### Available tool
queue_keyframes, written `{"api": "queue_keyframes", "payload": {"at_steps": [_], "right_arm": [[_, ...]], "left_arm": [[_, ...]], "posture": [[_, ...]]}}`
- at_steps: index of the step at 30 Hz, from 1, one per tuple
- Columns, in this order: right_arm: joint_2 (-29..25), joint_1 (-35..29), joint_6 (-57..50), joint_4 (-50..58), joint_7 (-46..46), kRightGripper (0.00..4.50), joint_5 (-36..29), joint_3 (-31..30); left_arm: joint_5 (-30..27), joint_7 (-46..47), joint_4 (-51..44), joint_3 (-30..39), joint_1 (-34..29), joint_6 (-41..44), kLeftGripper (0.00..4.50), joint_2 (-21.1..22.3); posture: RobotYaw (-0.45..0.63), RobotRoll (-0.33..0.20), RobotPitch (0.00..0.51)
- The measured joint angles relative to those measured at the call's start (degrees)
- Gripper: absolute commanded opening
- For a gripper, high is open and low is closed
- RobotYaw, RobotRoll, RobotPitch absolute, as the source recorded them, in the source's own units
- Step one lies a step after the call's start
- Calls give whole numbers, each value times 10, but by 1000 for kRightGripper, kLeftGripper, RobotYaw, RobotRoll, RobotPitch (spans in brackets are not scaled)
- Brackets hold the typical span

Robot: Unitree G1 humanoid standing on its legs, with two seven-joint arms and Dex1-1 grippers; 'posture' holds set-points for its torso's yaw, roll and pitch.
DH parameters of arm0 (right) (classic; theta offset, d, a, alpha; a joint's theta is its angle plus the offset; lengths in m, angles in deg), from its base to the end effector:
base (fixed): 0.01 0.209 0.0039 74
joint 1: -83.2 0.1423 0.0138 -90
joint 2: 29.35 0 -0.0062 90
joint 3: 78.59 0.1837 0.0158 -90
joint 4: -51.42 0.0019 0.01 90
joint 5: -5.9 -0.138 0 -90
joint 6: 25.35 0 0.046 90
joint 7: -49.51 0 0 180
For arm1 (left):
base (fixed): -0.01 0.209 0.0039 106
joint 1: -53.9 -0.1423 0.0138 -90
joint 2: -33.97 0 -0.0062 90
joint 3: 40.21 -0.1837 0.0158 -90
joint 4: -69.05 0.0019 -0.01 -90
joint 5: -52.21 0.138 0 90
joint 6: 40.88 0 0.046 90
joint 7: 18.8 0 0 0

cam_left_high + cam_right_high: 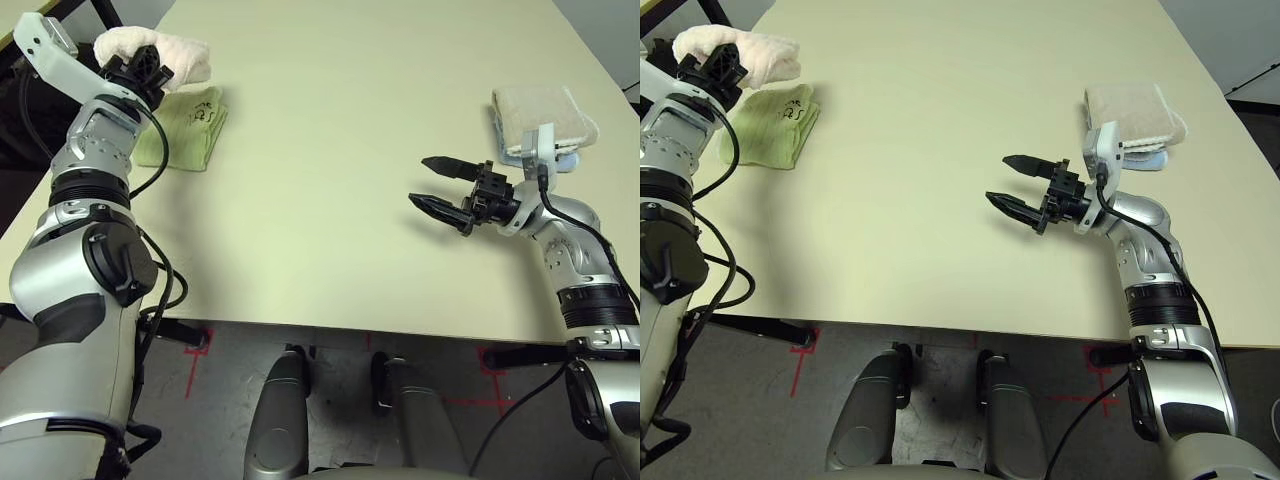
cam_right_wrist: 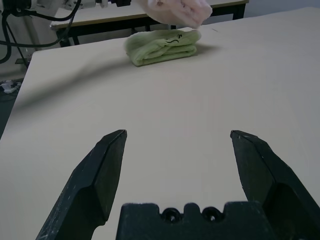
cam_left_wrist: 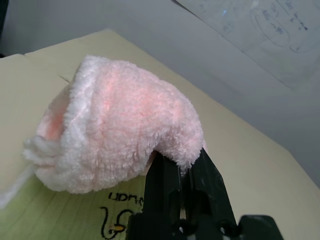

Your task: Fold the towel and set it aside.

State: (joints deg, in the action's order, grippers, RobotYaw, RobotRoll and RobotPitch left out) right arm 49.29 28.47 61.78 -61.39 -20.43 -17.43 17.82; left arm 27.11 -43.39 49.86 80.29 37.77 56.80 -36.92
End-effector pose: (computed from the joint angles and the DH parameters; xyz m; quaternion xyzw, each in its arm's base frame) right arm 0.3060 -0.2450 0.1582 -0.0613 -0.0967 0.5254 0.8431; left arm 0.3492 0.2963 0.2478 -0.2613 -0.1420 -0.0304 0.9543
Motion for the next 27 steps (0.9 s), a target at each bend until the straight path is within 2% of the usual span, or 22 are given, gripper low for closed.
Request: {"api": "queue_keyframes", "payload": {"at_steps": [8,15,20,27], "right_arm": [[-5,0,0,0,-2,4500,0,0],[-9,-1,2,0,-9,4500,0,0],[-9,-1,4,-2,-12,4500,1,-1],[-9,-1,14,-21,-21,4500,5,-7]], "left_arm": [[-1,1,0,2,-20,9,33,-1],[-16,1,-1,12,-34,64,33,2],[-32,25,-6,33,-42,124,33,26],[-84,96,-45,82,-49,243,33,45]], "posture": [[110,0,213],[114,0,213],[131,0,209],[143,0,206]]}}
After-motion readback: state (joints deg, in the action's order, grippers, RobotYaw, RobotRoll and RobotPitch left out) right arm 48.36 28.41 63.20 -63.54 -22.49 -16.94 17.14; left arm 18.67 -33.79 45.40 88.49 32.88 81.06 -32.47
